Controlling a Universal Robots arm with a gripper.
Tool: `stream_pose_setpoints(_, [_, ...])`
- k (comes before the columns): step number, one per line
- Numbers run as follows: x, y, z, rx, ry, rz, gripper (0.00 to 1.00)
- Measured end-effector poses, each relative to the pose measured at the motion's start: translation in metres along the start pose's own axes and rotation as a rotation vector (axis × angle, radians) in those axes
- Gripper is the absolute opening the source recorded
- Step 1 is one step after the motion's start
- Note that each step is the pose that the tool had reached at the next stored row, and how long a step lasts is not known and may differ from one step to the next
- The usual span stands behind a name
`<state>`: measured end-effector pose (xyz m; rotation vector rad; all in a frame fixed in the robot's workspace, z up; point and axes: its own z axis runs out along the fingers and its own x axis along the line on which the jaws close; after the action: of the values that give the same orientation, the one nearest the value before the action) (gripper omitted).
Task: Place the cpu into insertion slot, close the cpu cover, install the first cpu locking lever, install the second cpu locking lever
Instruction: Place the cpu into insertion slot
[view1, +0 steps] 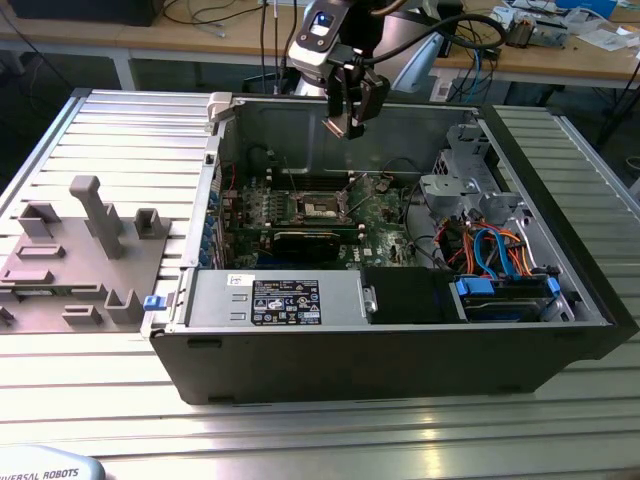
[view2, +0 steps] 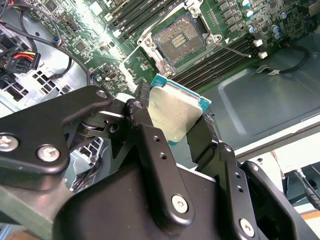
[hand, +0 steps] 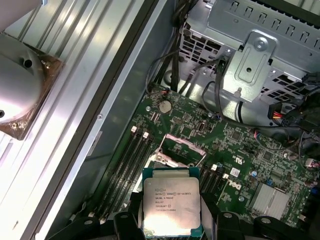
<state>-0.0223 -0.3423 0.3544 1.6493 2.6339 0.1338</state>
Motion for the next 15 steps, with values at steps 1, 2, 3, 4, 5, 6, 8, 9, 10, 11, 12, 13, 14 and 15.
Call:
stream_pose_setpoints(1, [0.0000,0.0000,0.0000,0.0000,-0.0001,0.001,0.54])
stream_pose_setpoints(2, [0.0000,0.0000,0.0000,0.0000,-0.0002,0.002,0.54])
stream_pose_setpoints(3, [0.0000,0.0000,0.0000,0.0000,-0.0003,0.003,0.54])
stream_pose_setpoints(4, [0.0000,0.0000,0.0000,-0.0001,-0.0004,0.004,0.54])
stream_pose_setpoints(5, [0.0000,0.0000,0.0000,-0.0001,-0.0005,0.005,0.54])
stream_pose_setpoints(6, [0.0000,0.0000,0.0000,-0.0001,-0.0006,0.007,0.54])
stream_pose_setpoints(8, [0.0000,0.0000,0.0000,-0.0002,-0.0008,0.008,0.54])
stream_pose_setpoints(9, [0.0000,0.0000,0.0000,-0.0002,-0.0008,0.009,0.54])
stream_pose_setpoints(10, [0.0000,0.0000,0.0000,-0.0002,-0.0008,0.010,0.54])
stream_pose_setpoints(11, [0.0000,0.0000,0.0000,-0.0002,-0.0009,0.010,0.54])
stream_pose_setpoints(12, [0.0000,0.0000,0.0000,-0.0002,-0.0010,0.011,0.54])
stream_pose_setpoints(13, [0.0000,0.0000,0.0000,-0.0002,-0.0010,0.012,0.54])
stream_pose_setpoints(14, [0.0000,0.0000,0.0000,-0.0002,-0.0010,0.012,0.54])
stream_pose_setpoints(15, [0.0000,0.0000,0.0000,-0.0002,-0.0011,0.013,0.54])
